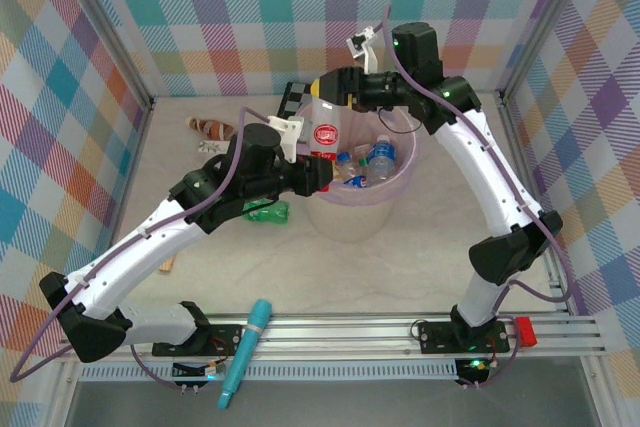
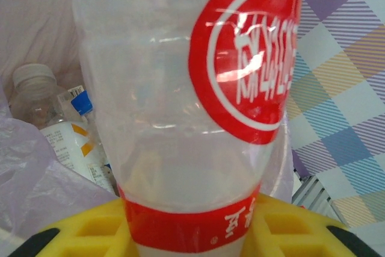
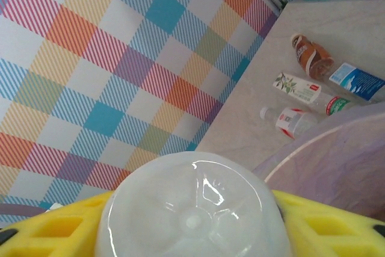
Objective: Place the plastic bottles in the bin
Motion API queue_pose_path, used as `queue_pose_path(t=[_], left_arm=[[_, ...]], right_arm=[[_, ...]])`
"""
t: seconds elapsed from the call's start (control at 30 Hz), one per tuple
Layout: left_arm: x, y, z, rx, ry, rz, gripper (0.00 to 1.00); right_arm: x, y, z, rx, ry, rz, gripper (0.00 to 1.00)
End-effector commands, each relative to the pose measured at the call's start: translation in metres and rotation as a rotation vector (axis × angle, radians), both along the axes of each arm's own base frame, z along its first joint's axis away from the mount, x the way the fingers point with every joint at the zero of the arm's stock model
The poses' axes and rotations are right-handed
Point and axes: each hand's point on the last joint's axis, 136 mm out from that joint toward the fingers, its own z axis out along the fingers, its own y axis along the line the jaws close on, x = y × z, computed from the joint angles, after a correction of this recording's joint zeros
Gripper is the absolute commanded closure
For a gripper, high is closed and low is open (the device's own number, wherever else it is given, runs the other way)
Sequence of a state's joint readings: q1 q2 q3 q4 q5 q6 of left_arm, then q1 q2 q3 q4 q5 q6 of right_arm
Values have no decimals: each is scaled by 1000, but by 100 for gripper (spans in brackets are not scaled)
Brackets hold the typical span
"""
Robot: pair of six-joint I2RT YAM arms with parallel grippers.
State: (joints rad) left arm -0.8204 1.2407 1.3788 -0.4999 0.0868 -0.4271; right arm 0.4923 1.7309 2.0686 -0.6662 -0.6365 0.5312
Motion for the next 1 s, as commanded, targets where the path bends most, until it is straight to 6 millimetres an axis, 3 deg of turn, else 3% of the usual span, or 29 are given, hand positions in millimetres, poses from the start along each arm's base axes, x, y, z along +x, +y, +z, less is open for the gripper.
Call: queue_pose_path(t=[0.0,0.17,0.3,0.57,0.73,0.83,0.97], left_arm=[[4,1,30,-56,-80,10,51],[5,12,35,-60,-109,55,35],[9,38,33,-46,-141,169,23],[0,113,16,-29,-128,436,21],[-9,164,-29,10,6,659,22],[-13,175,-59,18,95,721,21],[-13,174,-90,7,173,748,20]], right_arm=[[-9,-3,20,15,-58,2,44],[-7,-9,35,37,-99,-30,48],[0,-20,49,59,-138,-83,52],[21,-62,77,144,-210,-243,54],[35,-80,78,158,-240,-322,55],[51,-87,61,100,-271,-394,56],[65,-87,41,83,-312,-434,58]])
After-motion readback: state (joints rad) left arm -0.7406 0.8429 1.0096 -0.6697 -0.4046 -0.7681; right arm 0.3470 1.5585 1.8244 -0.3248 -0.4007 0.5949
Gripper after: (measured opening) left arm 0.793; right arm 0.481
